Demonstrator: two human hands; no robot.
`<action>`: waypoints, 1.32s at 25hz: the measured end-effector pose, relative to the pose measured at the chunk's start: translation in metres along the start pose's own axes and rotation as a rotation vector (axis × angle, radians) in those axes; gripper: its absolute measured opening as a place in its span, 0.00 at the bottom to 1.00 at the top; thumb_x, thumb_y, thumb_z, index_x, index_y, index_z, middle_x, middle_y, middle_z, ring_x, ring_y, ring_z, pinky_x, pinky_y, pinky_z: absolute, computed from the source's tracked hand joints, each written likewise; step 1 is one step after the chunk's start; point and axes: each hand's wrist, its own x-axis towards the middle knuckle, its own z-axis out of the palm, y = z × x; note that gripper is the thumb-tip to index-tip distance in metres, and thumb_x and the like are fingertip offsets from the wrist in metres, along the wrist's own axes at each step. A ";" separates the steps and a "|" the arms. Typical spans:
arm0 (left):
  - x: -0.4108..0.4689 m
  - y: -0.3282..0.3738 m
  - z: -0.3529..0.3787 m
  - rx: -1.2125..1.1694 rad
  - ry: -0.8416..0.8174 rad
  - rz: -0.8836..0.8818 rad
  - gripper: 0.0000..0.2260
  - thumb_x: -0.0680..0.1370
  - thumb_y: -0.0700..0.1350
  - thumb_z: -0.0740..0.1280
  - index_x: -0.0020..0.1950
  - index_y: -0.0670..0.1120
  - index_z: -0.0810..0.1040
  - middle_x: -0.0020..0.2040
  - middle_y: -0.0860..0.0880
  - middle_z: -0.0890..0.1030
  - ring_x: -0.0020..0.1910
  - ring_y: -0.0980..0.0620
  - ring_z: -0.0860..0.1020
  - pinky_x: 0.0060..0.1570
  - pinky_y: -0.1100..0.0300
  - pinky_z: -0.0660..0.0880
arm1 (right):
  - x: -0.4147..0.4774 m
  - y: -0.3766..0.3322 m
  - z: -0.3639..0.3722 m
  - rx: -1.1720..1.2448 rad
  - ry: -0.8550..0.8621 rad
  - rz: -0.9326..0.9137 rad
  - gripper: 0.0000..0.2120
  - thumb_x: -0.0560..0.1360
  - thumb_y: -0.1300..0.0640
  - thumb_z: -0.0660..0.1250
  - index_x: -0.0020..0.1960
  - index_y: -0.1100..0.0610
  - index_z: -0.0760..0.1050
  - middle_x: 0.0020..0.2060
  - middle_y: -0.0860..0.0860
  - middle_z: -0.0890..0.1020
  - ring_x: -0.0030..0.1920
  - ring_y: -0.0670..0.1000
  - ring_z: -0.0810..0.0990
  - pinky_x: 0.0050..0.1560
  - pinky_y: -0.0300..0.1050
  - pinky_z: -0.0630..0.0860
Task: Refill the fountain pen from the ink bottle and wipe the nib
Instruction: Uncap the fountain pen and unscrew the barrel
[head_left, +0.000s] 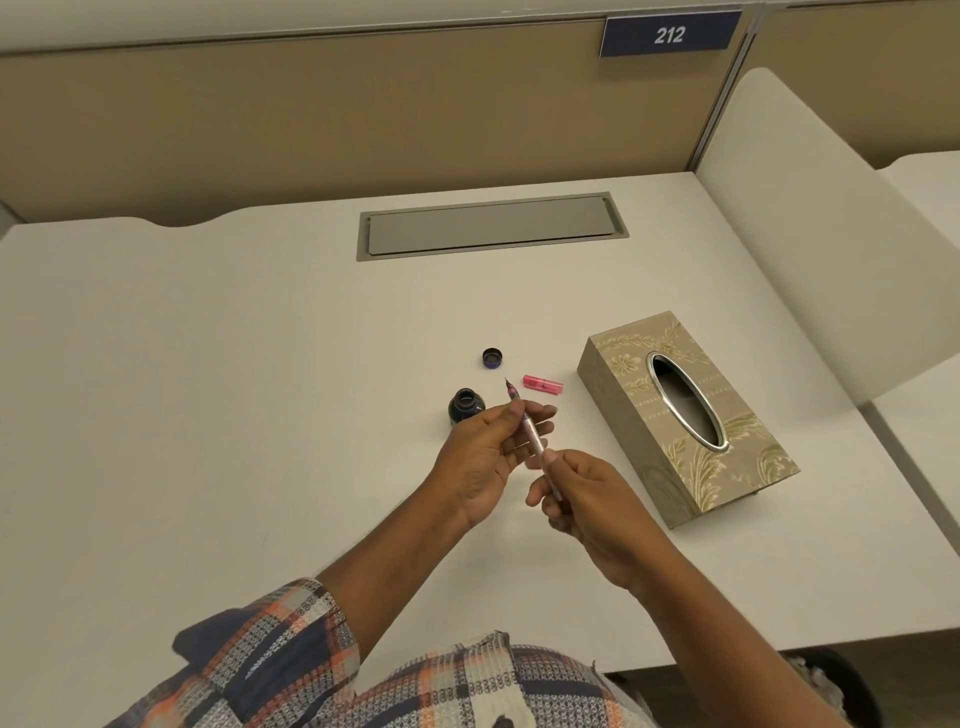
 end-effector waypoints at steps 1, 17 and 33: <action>0.000 0.000 0.000 -0.002 0.010 0.008 0.11 0.80 0.42 0.60 0.45 0.40 0.81 0.48 0.43 0.84 0.52 0.45 0.81 0.58 0.52 0.76 | 0.001 0.001 -0.001 0.025 -0.027 0.017 0.16 0.82 0.51 0.57 0.51 0.60 0.79 0.32 0.51 0.81 0.29 0.46 0.71 0.37 0.41 0.71; 0.010 -0.008 -0.002 -0.183 0.163 0.059 0.08 0.79 0.39 0.61 0.46 0.37 0.78 0.42 0.41 0.81 0.51 0.44 0.80 0.61 0.52 0.75 | 0.009 0.006 -0.003 -0.108 0.291 -0.132 0.10 0.79 0.53 0.63 0.43 0.52 0.82 0.35 0.50 0.85 0.35 0.47 0.77 0.38 0.42 0.72; 0.010 -0.006 0.000 -0.218 0.179 0.055 0.08 0.79 0.39 0.61 0.47 0.36 0.78 0.39 0.43 0.83 0.51 0.44 0.81 0.61 0.50 0.74 | 0.012 0.009 -0.004 0.123 0.227 -0.104 0.11 0.72 0.54 0.72 0.52 0.55 0.76 0.42 0.51 0.82 0.41 0.50 0.79 0.40 0.43 0.75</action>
